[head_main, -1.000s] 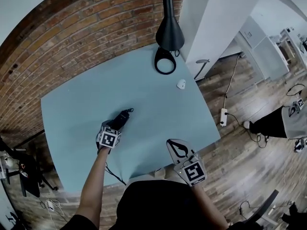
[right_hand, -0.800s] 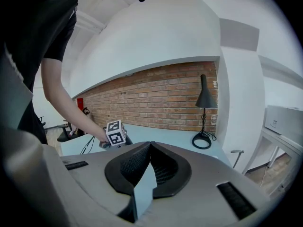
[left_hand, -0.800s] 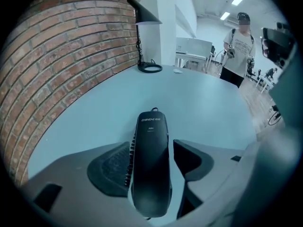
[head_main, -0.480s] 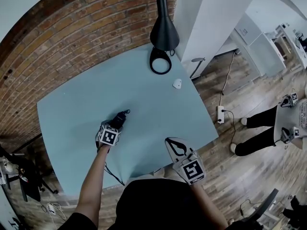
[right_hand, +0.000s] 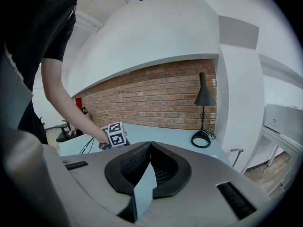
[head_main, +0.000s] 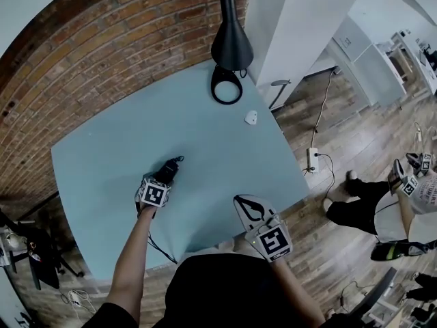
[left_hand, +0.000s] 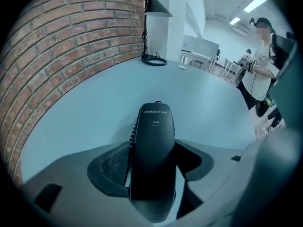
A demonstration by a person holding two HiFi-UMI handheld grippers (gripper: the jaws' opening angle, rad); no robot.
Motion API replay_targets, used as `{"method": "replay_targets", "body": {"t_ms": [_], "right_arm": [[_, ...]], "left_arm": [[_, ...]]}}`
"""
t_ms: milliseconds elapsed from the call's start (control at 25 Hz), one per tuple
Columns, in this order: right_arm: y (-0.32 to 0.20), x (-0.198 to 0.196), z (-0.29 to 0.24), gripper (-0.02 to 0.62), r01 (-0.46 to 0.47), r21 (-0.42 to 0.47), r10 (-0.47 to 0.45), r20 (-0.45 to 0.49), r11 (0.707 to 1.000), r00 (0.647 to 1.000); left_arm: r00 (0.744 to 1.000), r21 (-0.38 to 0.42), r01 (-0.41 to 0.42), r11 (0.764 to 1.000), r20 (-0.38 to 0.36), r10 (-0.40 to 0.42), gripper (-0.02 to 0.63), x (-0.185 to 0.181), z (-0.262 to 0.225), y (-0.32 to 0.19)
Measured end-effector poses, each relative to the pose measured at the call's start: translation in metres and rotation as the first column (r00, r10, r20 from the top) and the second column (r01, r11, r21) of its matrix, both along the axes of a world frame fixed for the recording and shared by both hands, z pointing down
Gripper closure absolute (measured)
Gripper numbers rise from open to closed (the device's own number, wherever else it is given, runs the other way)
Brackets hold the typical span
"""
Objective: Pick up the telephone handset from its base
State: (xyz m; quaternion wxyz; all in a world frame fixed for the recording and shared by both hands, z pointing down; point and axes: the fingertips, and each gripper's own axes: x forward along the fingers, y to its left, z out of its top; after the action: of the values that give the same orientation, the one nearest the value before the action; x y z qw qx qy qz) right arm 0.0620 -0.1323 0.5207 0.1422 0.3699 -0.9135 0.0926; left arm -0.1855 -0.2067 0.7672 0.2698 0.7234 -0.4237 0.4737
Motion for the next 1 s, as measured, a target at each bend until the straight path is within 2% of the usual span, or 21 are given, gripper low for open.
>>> {"method": "replay_targets", "body": {"t_ms": [280,1000], "right_arm": [[-0.0033,0.0014,0.0011,0.569,0.001,0.005,-0.001,-0.004,1.0,1.0],[-0.0069,0.0026,-0.0005,0.569,0.013,0.009,-0.013,0.005,1.0,1.0]], "left_arm": [[1.0,-0.009,-0.01,1.0,0.0,0.01,0.316,0.004,0.0011,-0.0002],[1.0,-0.016,0.003,1.0,0.011,-0.002,0.321,0.0014,-0.0045,0.0012]]}}
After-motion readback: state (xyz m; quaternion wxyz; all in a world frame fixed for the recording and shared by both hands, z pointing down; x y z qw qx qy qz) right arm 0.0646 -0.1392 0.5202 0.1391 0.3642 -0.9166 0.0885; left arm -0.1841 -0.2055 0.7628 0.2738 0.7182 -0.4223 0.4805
